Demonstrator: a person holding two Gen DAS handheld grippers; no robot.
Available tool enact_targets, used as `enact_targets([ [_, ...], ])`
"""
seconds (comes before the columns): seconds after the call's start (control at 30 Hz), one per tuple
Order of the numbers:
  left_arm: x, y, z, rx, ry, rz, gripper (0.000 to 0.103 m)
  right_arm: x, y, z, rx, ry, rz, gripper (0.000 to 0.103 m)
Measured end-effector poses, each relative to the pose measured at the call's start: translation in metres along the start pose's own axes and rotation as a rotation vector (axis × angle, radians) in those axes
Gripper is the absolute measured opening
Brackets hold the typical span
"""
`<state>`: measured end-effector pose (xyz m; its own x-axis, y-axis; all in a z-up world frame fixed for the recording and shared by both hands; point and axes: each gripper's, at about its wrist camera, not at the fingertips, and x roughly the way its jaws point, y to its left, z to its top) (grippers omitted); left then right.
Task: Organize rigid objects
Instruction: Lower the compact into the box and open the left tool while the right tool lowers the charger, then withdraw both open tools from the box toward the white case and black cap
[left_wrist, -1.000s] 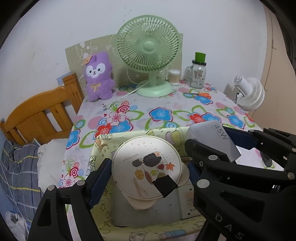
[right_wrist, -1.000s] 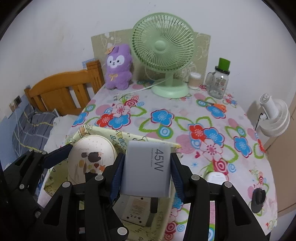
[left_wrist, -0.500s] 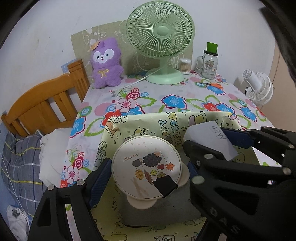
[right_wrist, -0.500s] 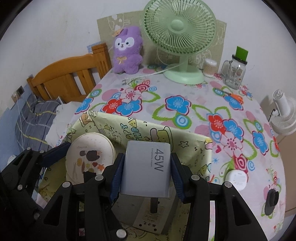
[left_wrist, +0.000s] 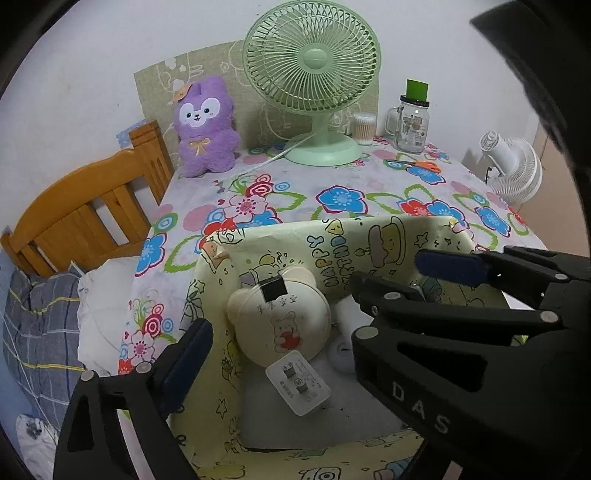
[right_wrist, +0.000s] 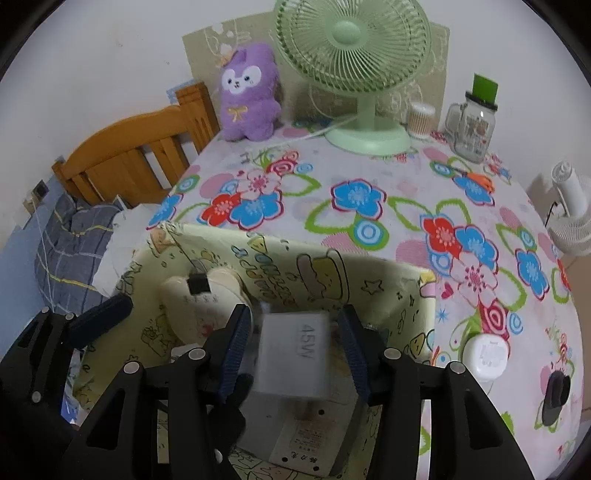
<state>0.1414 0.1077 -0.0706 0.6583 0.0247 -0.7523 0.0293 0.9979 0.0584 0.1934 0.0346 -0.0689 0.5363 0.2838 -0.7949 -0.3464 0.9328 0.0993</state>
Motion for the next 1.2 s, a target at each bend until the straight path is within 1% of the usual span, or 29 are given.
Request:
enact_targets([
  [0.03,0.000,0.000,0.000,-0.001,0.003,-0.001,0.096,-0.002,0.001,0.000,-0.006,-0.004,-0.005,0.059],
  [0.1,-0.002,-0.001,0.000,-0.006,0.003,-0.003,0.096,-0.006,0.002,-0.001,-0.017,-0.016,-0.017,0.069],
  [0.33,-0.017,-0.011,0.000,0.004,-0.025,-0.007,0.097,-0.026,-0.002,-0.008,-0.025,-0.056,-0.049,0.076],
  [0.5,-0.027,-0.019,0.000,0.006,-0.040,-0.015,0.098,-0.043,-0.007,-0.013,-0.022,-0.089,-0.061,0.086],
  [0.6,-0.032,-0.025,0.000,0.004,-0.045,-0.022,0.100,-0.054,-0.012,-0.018,-0.025,-0.112,-0.073,0.088],
  [0.67,-0.036,-0.028,-0.001,-0.001,-0.044,-0.035,0.101,-0.060,-0.016,-0.020,-0.022,-0.122,-0.075,0.090],
  [0.8,-0.044,-0.037,-0.001,0.006,-0.055,-0.036,0.102,-0.071,-0.020,-0.024,-0.020,-0.141,-0.078,0.092],
  [1.2,-0.066,-0.063,-0.005,0.032,-0.099,-0.040,0.103,-0.102,-0.036,-0.038,-0.006,-0.189,-0.097,0.094],
])
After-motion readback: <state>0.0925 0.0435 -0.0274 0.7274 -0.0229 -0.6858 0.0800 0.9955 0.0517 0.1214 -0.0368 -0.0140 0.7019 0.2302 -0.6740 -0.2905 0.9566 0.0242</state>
